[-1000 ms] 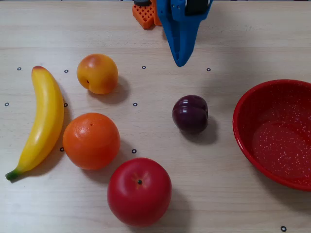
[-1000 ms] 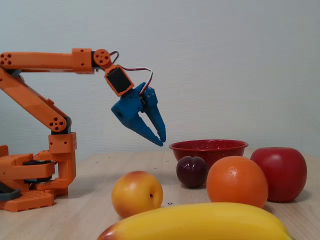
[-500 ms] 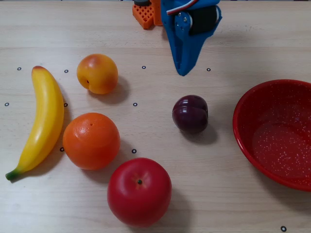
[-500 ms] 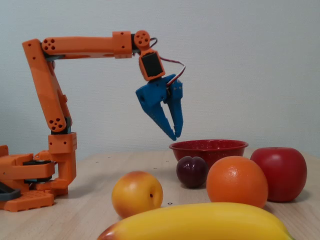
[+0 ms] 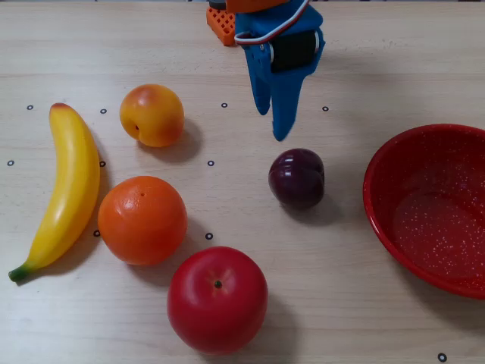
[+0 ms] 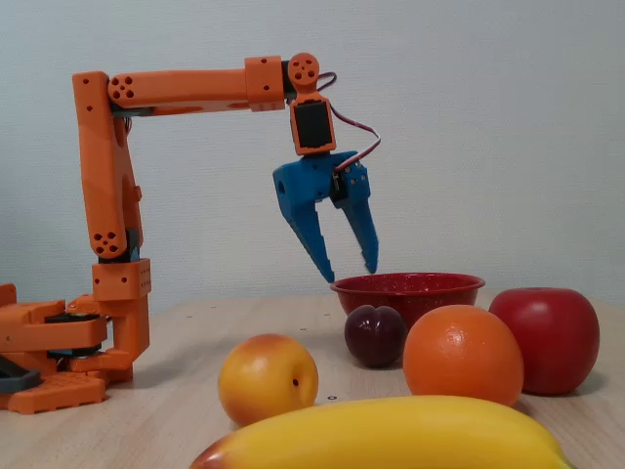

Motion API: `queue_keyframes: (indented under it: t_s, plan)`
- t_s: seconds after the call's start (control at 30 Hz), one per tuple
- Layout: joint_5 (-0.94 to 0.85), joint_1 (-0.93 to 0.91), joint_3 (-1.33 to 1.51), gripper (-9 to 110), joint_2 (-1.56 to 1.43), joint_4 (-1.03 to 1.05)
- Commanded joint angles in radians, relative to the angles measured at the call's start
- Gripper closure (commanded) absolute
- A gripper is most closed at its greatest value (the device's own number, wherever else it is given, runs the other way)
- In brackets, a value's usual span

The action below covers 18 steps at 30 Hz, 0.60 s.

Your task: Put plum in the red bowl.

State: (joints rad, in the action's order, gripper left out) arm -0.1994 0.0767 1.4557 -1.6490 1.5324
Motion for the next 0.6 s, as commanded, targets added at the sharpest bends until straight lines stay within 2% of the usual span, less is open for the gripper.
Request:
queue_keyframes:
  t_s: [0.0, 0.13, 0.57]
  plan:
    - [0.041, 0.012, -0.126, 78, -0.020, 0.043]
    - [0.123, 0.038, -0.204, 71, 0.020, 0.097]
    - [0.313, 0.140, -0.337, 62, 0.153, 0.192]
